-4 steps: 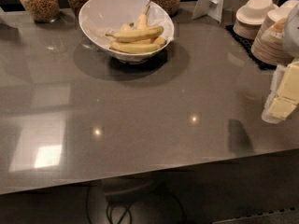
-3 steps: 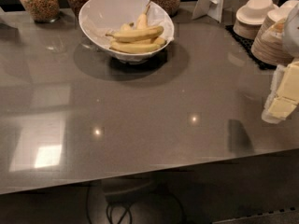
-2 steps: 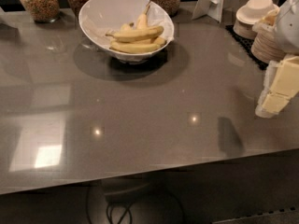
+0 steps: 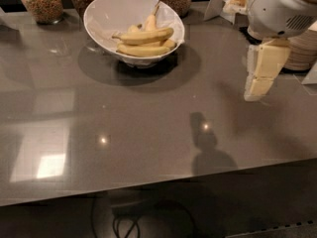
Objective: Pick banana from white bowl
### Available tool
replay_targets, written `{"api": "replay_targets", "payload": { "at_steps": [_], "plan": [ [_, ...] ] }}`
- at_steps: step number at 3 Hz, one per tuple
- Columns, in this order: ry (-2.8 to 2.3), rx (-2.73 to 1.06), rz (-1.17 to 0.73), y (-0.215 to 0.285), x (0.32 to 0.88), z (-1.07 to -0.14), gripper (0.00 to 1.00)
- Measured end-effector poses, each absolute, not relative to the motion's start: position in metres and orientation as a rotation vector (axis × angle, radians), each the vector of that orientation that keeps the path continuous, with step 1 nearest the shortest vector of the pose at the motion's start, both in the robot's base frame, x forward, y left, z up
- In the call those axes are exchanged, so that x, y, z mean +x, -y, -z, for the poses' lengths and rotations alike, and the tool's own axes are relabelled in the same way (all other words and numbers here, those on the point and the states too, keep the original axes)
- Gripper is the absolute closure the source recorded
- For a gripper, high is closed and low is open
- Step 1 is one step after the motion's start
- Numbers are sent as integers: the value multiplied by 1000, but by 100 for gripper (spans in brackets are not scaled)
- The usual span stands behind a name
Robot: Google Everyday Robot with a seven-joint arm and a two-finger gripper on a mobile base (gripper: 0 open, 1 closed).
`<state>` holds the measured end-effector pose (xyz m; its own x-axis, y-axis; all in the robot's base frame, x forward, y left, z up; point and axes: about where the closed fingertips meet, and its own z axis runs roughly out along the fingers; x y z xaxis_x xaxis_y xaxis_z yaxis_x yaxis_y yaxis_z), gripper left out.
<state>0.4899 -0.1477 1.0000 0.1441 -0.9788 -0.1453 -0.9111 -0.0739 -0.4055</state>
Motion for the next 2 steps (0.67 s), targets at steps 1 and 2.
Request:
{"api": "replay_targets", "payload": {
  "at_steps": [1,2],
  "plan": [
    [-1690,-2133,204,119,521,-1010,0],
    [-1602,-2190,182,95,546,-1023,0]
  ]
}}
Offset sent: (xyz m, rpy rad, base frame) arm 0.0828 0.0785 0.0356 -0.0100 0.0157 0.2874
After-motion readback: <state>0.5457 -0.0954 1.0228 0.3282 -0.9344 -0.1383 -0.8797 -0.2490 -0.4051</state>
